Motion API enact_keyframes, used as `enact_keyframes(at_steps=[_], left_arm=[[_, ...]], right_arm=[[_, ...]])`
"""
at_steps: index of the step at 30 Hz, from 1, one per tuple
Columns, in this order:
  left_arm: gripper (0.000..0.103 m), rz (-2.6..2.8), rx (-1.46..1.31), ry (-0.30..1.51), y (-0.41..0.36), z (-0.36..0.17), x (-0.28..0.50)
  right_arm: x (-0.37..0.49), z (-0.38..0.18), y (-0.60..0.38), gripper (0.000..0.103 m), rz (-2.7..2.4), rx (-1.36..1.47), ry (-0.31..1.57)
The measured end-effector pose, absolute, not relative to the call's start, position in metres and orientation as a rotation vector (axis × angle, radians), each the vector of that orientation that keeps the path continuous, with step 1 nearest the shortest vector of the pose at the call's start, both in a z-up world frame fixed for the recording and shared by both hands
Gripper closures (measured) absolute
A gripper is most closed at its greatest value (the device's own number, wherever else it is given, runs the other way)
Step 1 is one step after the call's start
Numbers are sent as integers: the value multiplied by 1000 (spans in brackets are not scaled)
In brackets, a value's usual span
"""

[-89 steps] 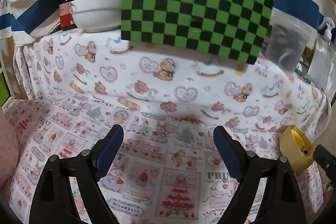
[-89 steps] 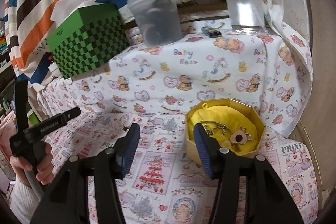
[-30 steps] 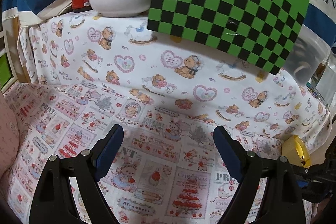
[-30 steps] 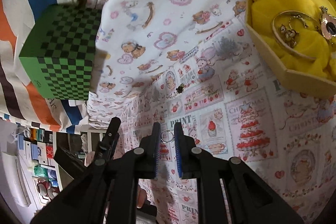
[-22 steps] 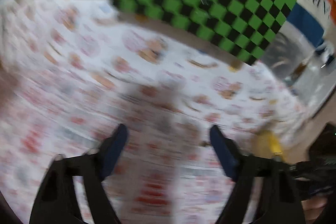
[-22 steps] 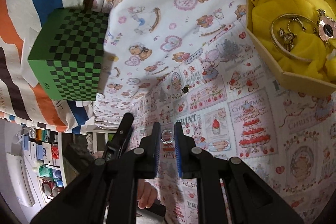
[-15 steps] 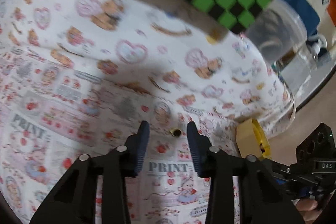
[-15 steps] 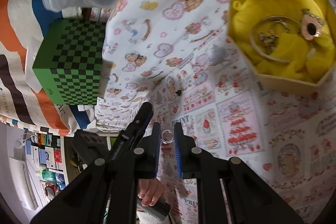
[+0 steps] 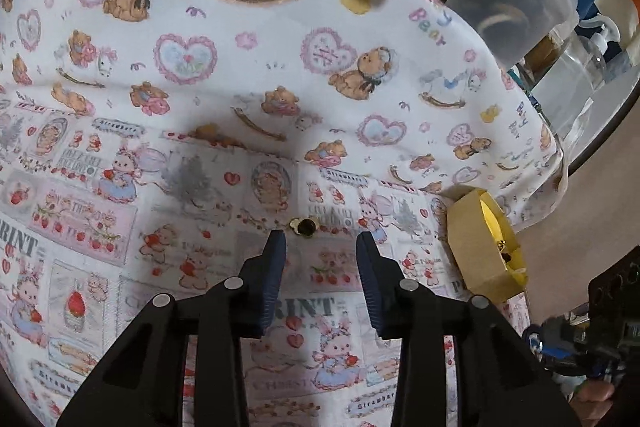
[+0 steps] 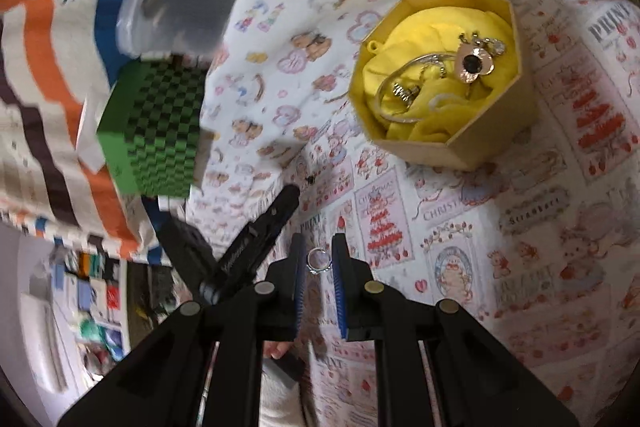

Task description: Organize jewelry

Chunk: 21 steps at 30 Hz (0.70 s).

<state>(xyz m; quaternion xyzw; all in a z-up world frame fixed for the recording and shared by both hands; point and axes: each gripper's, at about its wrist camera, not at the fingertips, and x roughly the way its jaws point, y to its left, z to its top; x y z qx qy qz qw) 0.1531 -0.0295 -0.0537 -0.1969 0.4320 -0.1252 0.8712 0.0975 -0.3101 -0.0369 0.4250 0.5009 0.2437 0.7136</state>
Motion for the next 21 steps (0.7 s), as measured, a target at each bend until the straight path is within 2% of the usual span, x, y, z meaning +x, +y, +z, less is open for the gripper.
enact_keyframes(at_steps=[6, 10, 14, 21], left_arm=[[68, -242, -373, 898, -33, -56, 152], [67, -240, -348, 904, -40, -59, 155], [62, -232, -345, 898, -39, -60, 155], [61, -235, -346, 901, -38, -60, 154]], right_arm=[[82, -29, -295, 91, 625, 749, 1102], [77, -25, -291, 91, 657, 723, 1090], [74, -25, -288, 91, 668, 706, 1098], [72, -25, -286, 91, 681, 715, 1101]])
